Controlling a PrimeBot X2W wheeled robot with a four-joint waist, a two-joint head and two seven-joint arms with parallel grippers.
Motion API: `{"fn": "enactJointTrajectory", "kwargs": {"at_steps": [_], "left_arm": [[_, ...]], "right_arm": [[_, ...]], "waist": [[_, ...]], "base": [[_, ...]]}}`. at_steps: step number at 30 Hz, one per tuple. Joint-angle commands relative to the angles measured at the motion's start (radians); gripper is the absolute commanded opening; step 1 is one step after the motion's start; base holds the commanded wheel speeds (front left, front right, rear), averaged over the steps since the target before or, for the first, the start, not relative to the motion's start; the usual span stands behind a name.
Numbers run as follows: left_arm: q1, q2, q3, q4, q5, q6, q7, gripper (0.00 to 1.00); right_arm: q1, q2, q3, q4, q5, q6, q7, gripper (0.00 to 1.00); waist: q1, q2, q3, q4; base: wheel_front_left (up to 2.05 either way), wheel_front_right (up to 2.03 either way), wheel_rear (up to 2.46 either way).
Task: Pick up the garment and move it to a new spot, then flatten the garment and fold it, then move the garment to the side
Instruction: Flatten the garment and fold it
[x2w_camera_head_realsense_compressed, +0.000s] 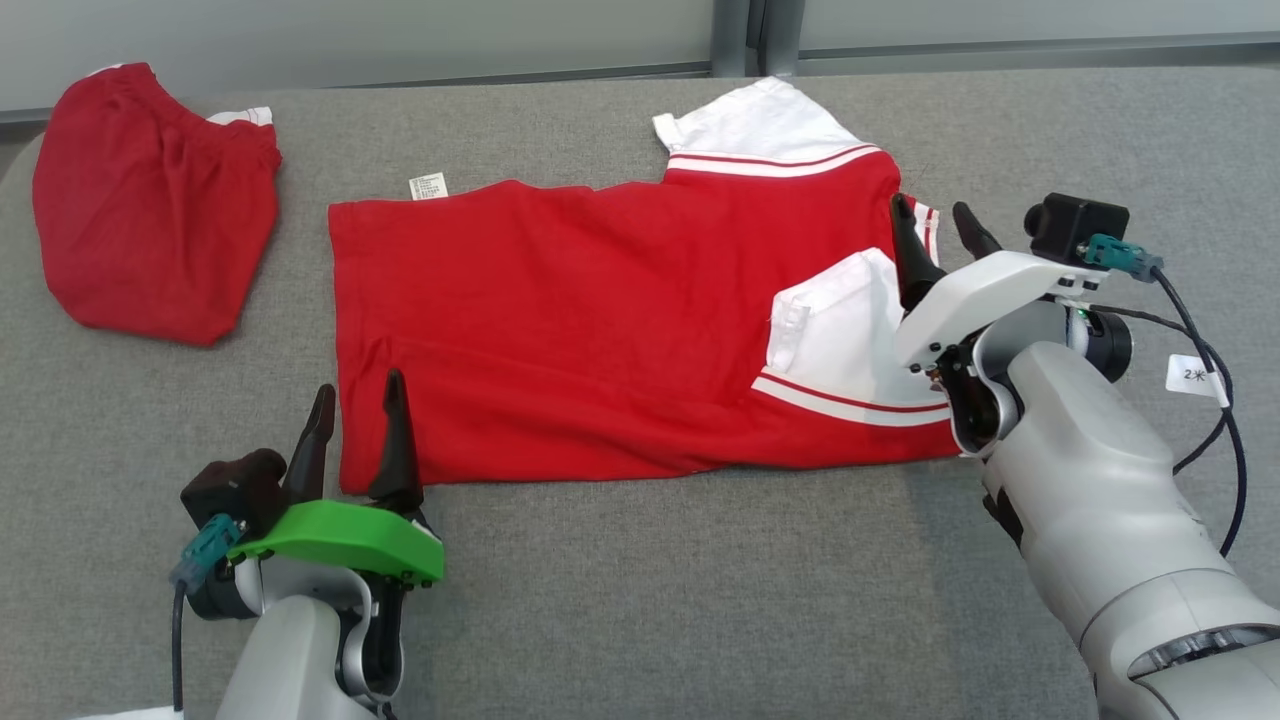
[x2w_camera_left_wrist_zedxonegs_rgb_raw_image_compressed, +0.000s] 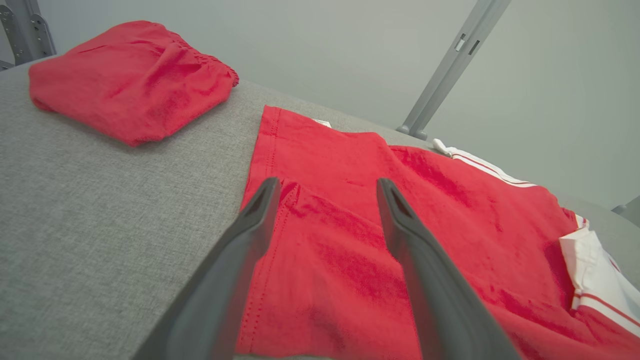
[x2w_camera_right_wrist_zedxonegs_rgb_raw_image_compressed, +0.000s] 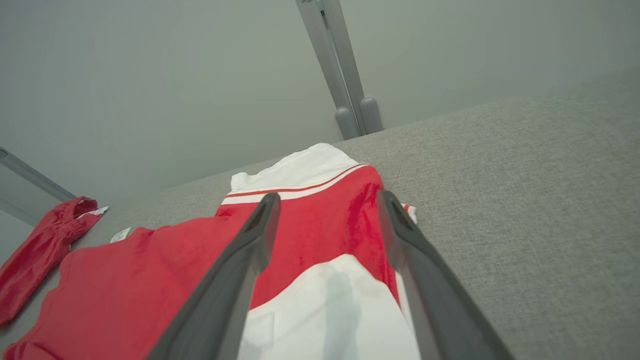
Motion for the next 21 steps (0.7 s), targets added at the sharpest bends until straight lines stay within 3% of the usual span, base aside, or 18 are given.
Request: {"fn": "enactJointTrajectory", "kwargs": {"at_steps": [1, 12, 21], "left_arm": [[0.017, 0.004, 0.006, -0.007, 0.010, -0.005, -0.001, 1.00], [0.142, 0.005, 0.021, -0.047, -0.003, 0.004, 0.007, 1.00], [0.201, 0.007, 0.032, -0.019, -0.070, 0.030, 0.109, 1.00]], "right_arm": [[0.012, -0.009, -0.009, -0.006, -0.013, 0.000, -0.004, 1.00], [0.155, -0.016, -0.159, -0.195, -0.125, 0.000, -0.004, 1.00], [0.335, 0.001, -0.214, -0.399, -0.147, 0.000, -0.004, 1.00]], "waist": [[0.0000, 0.0103, -0.008, -0.005], [0.0000, 0.0103, -0.058, -0.030], [0.0000, 0.0103, -0.085, -0.056]], "base": [[0.00, 0.00, 0.00], [0.00, 0.00, 0.00], [0.00, 0.00, 0.00]]}}
